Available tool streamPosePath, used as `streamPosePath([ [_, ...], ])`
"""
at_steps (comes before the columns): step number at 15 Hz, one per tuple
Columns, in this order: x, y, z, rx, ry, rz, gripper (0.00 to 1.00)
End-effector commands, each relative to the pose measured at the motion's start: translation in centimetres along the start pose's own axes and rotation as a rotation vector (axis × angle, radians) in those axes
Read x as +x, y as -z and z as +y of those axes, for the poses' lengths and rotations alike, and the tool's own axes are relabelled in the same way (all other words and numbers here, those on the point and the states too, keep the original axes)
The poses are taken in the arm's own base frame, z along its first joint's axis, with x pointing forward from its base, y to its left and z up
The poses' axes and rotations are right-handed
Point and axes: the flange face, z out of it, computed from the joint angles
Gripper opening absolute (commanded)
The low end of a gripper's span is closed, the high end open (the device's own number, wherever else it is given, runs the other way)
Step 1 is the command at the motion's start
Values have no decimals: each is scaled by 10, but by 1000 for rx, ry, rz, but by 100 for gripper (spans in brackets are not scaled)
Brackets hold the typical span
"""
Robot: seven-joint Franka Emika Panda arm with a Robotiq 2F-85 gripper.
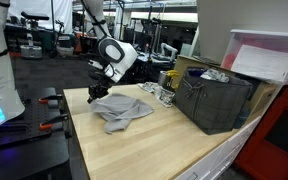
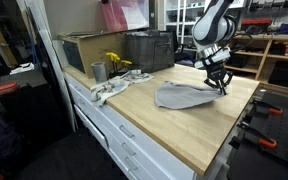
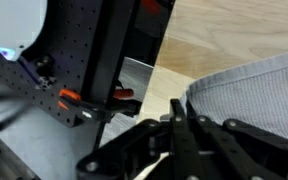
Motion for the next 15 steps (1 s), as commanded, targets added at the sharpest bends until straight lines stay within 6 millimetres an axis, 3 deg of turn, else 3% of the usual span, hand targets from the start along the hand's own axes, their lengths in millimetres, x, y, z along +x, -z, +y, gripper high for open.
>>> streamPosePath([
  [1,-14,1,18,-68,-95,-71,1],
  [3,-16,-1,20,-101,-133,-101,1],
  [4,-17,0,22,-109,-149,-110,29],
  [6,-16,3,25,-113,-177,-122,35],
  [9,-11,14,28,-93,-202,-107,58],
  [13,-6,41,24,-40,-198,-61,88],
  [15,-2,65,12,32,-137,10,100],
])
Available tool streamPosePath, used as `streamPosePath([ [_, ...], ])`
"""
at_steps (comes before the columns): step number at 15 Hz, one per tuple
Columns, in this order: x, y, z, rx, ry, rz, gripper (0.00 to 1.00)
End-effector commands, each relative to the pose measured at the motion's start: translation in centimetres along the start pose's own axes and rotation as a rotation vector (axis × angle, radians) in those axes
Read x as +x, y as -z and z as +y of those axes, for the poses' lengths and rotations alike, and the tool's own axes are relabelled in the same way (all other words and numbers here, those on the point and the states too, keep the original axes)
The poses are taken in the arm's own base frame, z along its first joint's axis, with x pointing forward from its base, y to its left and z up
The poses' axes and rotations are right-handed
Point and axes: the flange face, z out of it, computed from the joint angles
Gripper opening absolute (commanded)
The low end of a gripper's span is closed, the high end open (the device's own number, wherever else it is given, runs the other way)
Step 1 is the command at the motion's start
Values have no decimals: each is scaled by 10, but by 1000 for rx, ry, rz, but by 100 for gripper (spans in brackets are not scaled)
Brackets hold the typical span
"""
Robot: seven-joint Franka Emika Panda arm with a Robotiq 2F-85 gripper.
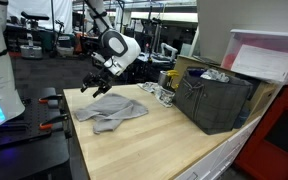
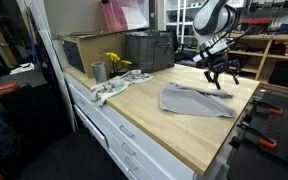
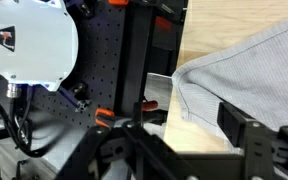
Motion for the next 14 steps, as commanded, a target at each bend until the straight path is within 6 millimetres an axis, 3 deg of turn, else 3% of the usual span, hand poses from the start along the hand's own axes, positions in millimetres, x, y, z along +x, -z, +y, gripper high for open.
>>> streamPosePath([
  [1,-2,49,-13,109,69,118,100],
  [4,-9,91,-51,181,191,234,100],
  [8,-34,140,-112,267,386,354,100],
  [11,-53,162,-158,321,551,408,100],
  [14,-62,168,-198,337,724,450,100],
])
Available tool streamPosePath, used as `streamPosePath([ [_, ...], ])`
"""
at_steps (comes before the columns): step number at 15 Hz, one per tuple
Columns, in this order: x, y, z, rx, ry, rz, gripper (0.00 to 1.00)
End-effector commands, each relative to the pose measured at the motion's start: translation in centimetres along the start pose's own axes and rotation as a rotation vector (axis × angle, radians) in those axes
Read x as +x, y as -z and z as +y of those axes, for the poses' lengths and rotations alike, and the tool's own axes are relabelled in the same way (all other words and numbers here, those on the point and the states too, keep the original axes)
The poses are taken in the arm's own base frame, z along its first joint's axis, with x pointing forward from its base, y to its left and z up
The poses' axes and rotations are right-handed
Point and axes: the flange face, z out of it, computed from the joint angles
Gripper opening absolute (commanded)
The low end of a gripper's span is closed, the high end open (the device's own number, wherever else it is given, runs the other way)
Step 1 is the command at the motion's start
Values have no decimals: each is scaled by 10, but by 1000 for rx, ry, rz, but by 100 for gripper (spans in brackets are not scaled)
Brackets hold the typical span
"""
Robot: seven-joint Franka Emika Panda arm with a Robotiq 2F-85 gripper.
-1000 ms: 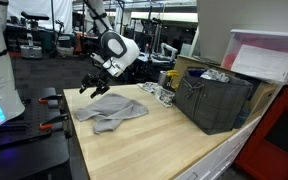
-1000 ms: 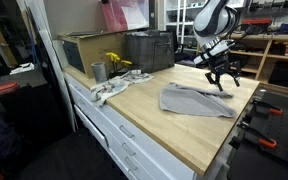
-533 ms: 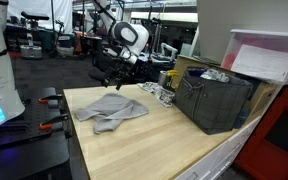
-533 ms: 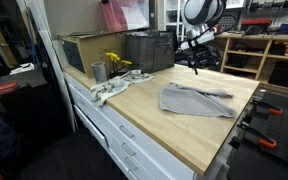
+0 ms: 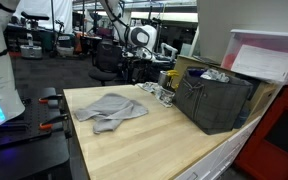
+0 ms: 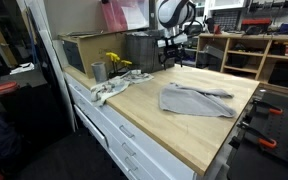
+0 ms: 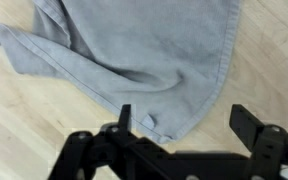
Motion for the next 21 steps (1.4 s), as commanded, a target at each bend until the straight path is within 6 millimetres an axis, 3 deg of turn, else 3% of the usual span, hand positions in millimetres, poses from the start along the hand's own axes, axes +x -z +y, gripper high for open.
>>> streamPosePath([
  [1,25,-11,-41,47,198,21,100],
  [4,28,-26,-64,91,364,-11,100],
  [10,-2,-62,-98,143,662,-111,100],
  [14,-29,-85,-101,83,772,-162,100],
  [21,-86,-134,-90,40,746,-260,100],
])
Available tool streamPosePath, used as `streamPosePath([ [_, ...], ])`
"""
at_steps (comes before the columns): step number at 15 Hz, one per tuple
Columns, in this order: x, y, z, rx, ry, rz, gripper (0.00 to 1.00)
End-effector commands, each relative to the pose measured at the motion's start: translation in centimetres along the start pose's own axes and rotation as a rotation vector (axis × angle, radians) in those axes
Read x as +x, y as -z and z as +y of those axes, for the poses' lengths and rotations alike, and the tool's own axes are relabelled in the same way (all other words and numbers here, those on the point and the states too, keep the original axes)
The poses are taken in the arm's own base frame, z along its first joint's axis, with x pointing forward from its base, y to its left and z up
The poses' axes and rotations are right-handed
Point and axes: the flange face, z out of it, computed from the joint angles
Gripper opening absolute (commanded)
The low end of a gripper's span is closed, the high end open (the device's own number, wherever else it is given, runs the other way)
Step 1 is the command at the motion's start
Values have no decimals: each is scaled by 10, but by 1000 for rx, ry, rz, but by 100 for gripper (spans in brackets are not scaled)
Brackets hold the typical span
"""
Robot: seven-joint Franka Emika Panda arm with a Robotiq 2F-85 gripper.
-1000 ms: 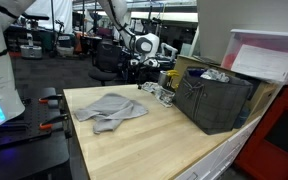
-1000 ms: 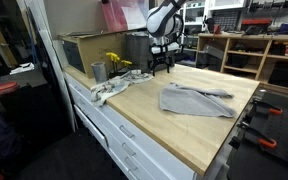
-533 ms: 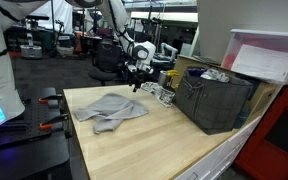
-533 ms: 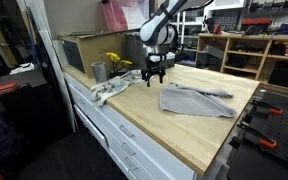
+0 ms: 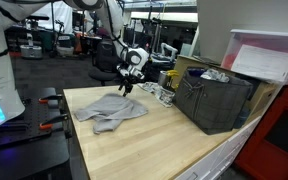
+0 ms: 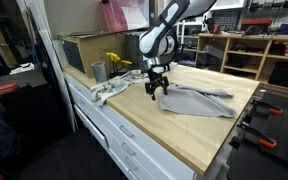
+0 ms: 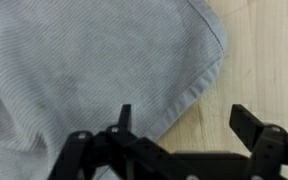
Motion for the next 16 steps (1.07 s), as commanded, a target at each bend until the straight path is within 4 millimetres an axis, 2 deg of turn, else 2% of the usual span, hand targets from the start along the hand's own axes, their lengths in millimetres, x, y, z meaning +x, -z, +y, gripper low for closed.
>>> streamPosePath([
  [1,-26,-23,-11,21,-39,-43,100],
  [2,-31,-30,-14,30,-50,-54,100],
  [3,-34,-38,-18,37,-73,-62,75],
  [4,-37,-42,-22,45,-90,-61,72],
  [6,-37,-38,-28,62,-126,-41,57],
  [13,-19,15,-45,61,-134,62,5],
  [14,-14,25,-46,64,-131,77,0],
  [16,-4,45,-49,68,-119,108,0],
])
